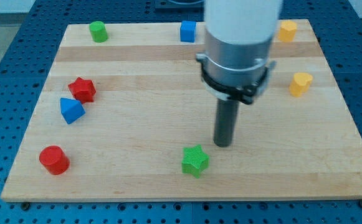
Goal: Push the green star towards the bottom left of the board
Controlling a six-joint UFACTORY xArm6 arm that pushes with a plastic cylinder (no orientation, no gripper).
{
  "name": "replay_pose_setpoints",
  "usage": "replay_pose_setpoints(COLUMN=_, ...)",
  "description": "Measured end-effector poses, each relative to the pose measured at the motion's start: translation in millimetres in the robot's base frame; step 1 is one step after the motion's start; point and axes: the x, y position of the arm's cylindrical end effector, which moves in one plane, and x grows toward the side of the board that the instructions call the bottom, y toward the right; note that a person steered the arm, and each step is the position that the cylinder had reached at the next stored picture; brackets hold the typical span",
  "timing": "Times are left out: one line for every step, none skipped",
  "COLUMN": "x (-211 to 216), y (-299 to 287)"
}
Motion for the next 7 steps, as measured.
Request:
replay_pose_setpoints(x=12, y=3)
replay_pose_setpoints(x=12, y=3)
replay_pose_setpoints(x=12, y=-4)
replay_pose_setpoints(x=20, y=-20)
replay_pose_setpoints(x=35, y=-20)
replay_pose_setpoints(x=44, y=-39)
replay_pose_setpoints(x=45, y=-79)
